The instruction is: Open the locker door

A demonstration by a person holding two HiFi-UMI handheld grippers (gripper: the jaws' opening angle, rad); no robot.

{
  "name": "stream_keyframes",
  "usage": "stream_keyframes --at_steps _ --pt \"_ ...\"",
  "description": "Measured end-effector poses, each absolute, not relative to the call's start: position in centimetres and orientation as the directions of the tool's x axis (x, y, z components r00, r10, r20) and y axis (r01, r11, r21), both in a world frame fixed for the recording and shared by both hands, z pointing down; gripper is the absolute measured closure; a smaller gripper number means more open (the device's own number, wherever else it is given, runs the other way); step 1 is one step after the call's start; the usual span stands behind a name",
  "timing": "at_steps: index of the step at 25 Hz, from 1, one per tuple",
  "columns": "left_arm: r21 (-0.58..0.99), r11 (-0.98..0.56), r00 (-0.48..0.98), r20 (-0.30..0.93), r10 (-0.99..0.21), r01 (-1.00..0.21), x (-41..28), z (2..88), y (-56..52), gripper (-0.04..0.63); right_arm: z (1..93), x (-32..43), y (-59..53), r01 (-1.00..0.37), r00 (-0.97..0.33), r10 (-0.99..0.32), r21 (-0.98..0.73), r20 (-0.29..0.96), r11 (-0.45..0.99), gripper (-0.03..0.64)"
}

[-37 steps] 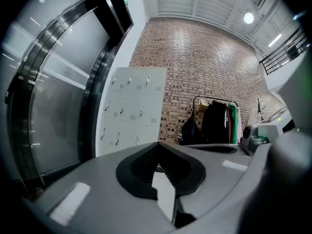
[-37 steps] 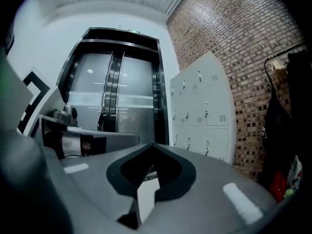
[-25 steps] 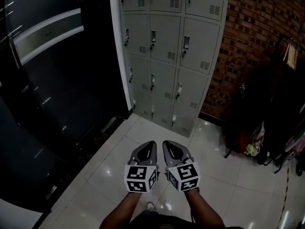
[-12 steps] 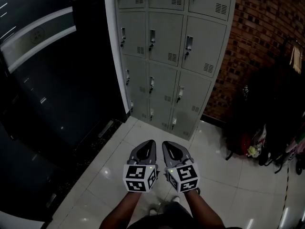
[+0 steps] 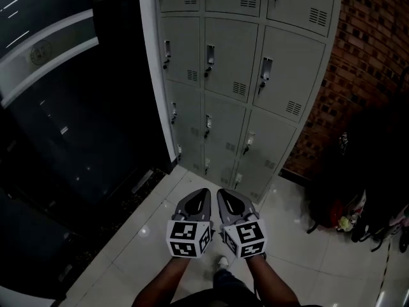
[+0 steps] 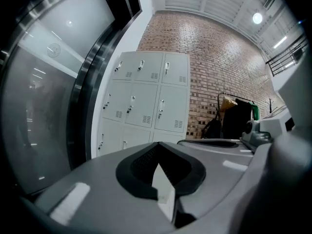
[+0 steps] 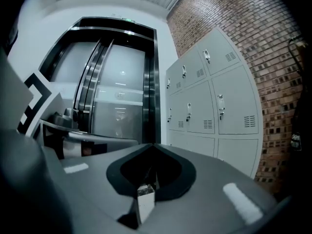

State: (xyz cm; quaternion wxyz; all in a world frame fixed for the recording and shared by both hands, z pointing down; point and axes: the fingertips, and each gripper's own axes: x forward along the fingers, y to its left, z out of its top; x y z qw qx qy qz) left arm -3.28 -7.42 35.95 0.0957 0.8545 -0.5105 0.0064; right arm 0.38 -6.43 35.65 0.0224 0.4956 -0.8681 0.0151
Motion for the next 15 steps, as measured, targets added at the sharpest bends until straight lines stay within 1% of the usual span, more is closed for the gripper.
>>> stream_keyframes --at_steps 9,15 --pt "0.162 -0.408 0.43 0.134 -0.893 -0.898 -0.4 36.4 -17.5 0.589 35.6 2.8 -17.1 -0.829 -0.559 -0.827 -0.018 0.063 0.56 0.615" --pt "0.163 -0.377 0.396 0.113 -0.911 -0.912 0.8 35.9 -21.7 0.589 35.4 4.0 -21.4 -0.806 -0.592 -0.805 -0.014 0.044 0.592 0.615"
